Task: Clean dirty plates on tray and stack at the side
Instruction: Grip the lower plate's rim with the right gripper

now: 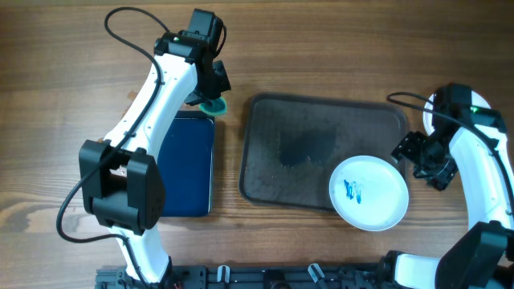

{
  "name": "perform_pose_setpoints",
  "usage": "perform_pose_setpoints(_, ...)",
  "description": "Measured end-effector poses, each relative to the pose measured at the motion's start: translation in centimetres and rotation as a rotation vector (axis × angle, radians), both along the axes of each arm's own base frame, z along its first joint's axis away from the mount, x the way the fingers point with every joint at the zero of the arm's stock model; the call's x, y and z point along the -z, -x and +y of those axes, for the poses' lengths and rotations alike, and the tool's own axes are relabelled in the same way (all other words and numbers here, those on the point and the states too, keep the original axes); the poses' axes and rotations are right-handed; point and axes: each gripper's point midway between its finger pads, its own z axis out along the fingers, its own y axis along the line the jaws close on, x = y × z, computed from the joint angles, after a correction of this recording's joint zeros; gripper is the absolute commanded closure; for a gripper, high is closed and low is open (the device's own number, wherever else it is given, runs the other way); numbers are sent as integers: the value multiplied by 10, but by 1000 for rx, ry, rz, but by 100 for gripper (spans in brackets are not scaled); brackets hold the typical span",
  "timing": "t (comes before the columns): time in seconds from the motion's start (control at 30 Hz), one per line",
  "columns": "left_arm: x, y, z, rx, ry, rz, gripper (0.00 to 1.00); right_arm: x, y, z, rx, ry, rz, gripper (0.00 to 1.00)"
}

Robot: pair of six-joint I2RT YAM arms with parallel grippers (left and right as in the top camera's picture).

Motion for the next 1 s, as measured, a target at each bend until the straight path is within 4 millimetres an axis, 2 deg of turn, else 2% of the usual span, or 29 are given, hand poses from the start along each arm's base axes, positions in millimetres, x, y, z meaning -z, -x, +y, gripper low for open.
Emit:
perform_pose_setpoints(0.1,0,1,0,0,-1,3,96,23,16,4,6,-11,41,27)
perform_pose_setpoints(0.17,0,2,0,0,-2,7,96,30,24,7,9,-21,63,43)
perform_pose_setpoints(0.23,1,3,1,0,-4,14,96,31,23,7,16,-22,58,50)
perform_pose_setpoints(0.33,1,6,2,0,-7,23,96,37,14,14,21,-63,10,48)
perform_pose_setpoints(0.5,2,9,3,0,-11,36,96,58,34,20,75,-78,55,48)
perform_pose_setpoints(0.6,2,9,3,0,-11,36,96,58,35,15,83,-47,60,53)
perform_pose_setpoints(0.73,2,9,3,0,-11,36,96,58,37,14,70,-44,68,53)
perform_pose_setpoints(0.87,2,9,3,0,-11,36,96,34,32,13,45,-37,20,49)
perform_pose_setpoints(0.93,2,9,3,0,-11,36,96,19,40,15,73,-32,1,50)
perform_pose_setpoints(1.0,2,9,3,0,-11,36,96,15,49,17,120,-34,25,53)
